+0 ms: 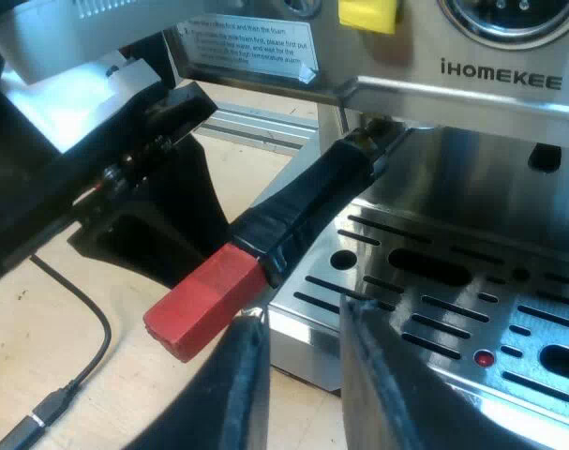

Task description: Put the handle in the coffee machine

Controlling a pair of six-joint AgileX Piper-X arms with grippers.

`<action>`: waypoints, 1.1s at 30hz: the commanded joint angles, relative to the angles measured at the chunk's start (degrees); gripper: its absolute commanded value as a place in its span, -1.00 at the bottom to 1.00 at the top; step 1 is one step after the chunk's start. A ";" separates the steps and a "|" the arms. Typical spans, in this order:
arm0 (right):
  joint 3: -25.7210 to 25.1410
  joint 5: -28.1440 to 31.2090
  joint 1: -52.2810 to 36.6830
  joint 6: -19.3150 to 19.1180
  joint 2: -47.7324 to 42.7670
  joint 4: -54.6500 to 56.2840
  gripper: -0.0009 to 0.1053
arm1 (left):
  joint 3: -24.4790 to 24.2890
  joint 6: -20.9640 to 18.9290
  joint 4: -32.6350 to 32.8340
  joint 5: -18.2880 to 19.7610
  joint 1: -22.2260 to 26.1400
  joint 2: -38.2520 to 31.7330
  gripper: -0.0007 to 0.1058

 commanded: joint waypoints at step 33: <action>-0.26 0.39 -0.09 -0.18 -0.39 -0.14 -0.55 | 4.66 -3.13 -1.75 -2.06 1.69 -8.10 -0.98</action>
